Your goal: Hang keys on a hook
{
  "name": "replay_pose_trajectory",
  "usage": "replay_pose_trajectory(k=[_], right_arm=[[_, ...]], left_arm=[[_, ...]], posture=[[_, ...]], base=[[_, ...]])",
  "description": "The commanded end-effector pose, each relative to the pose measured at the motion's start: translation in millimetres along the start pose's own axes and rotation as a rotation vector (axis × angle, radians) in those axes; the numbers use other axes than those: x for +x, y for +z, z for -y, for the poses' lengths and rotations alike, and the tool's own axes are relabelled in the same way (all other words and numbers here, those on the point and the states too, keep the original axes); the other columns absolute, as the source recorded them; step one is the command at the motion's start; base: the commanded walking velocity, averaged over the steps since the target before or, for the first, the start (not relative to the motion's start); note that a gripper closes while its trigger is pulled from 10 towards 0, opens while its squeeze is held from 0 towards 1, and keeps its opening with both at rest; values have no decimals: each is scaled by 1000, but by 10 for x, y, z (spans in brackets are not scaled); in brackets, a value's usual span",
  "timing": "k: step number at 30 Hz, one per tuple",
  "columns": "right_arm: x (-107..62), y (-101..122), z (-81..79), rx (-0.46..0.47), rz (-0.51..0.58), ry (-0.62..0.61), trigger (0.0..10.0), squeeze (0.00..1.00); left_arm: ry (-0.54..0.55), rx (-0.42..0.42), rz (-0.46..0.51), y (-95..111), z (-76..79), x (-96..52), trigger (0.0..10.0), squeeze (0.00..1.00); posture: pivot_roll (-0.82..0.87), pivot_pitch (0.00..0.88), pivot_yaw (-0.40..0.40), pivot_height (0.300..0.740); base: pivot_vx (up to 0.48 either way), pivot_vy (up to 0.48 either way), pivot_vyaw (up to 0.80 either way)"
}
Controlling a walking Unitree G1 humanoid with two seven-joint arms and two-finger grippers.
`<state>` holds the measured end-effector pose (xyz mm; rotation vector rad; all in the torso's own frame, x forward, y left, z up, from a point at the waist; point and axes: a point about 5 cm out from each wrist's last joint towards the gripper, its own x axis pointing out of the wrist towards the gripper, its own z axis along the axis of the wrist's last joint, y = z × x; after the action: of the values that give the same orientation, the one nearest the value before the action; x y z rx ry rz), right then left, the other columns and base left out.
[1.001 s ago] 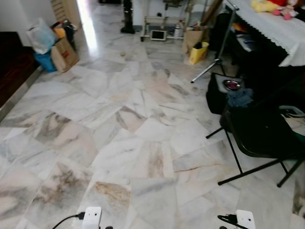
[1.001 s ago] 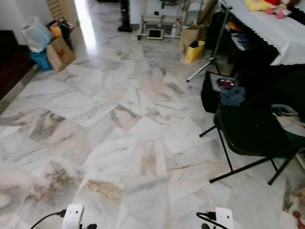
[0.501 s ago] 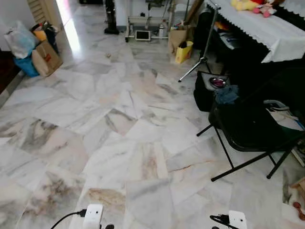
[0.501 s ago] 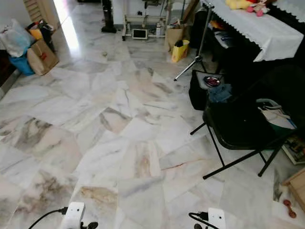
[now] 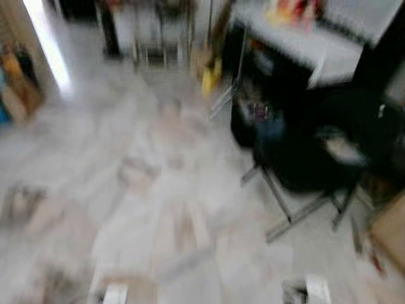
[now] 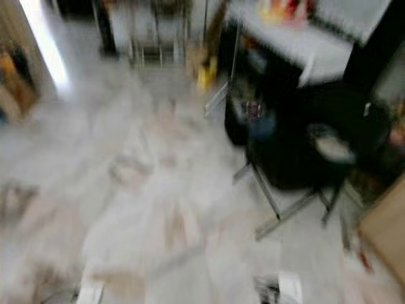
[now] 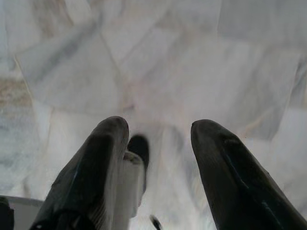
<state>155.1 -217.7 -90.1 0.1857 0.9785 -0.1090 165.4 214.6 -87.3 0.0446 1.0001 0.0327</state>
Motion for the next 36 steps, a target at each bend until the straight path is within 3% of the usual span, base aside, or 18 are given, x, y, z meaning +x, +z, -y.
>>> replay_pose_trajectory(k=[1,5,10,15,22,27,36], right_arm=[[-17,-49,46,12,-16,-21,10000,0],[20,-52,-110,13,-19,-5,10000,0],[27,-86,-187,6,-21,8,10000,0],[-32,-195,-38,16,-28,-5,10000,0],[-55,-166,89,17,-30,-20,10000,0],[-22,-79,40,11,-23,-14,10000,0],[12,-114,-133,4,-33,4,10000,0]], left_arm=[[-11,14,6,48,25,12,10000,0],[4,-7,3,27,-18,3,10000,0],[11,-18,-6,-15,-62,-11,10000,0],[11,-19,-16,-52,-105,-24,10000,0],[25,-23,-26,-83,-164,-39,10000,0],[27,-18,-25,-72,-193,-42,10000,0],[20,5,-31,-71,-210,-45,10000,0]], posture=[[19,4,1,740],[16,11,-1,740],[14,14,0,740],[12,17,2,740],[5,4,11,740],[-1,0,21,740],[-5,0,30,740]], base=[[0,0,-800],[0,0,-797],[0,0,-795],[0,0,-793],[0,0,-798],[0,0,-800],[0,0,-800]])
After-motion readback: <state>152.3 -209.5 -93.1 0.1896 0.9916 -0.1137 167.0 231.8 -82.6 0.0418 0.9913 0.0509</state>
